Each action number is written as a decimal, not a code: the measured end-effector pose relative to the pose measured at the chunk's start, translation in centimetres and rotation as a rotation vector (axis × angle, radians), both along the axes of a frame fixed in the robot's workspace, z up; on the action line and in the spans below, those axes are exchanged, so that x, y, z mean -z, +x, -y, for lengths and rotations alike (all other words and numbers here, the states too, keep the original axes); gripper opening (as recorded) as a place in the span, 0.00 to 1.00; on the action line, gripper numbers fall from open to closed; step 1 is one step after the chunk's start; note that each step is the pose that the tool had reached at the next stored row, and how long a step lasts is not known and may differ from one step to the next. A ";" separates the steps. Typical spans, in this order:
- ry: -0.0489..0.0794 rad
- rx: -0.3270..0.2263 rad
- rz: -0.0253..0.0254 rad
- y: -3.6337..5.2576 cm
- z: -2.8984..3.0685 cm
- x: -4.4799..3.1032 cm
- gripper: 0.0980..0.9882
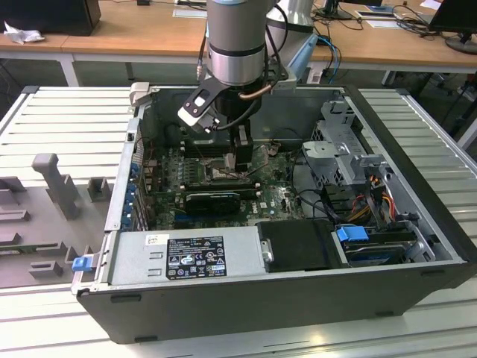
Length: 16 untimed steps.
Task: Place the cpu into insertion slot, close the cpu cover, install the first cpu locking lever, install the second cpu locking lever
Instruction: 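Place the cpu into insertion slot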
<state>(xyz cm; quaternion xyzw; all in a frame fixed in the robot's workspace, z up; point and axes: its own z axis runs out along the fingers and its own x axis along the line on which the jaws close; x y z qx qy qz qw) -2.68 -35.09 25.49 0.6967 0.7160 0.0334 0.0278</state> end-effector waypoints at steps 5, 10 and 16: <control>0.000 0.000 -0.0002 0.00 0.00 0.38 0.48; 0.000 0.000 -0.0005 0.00 0.00 0.71 0.48; 0.000 0.000 -0.0028 0.00 0.00 1.54 0.48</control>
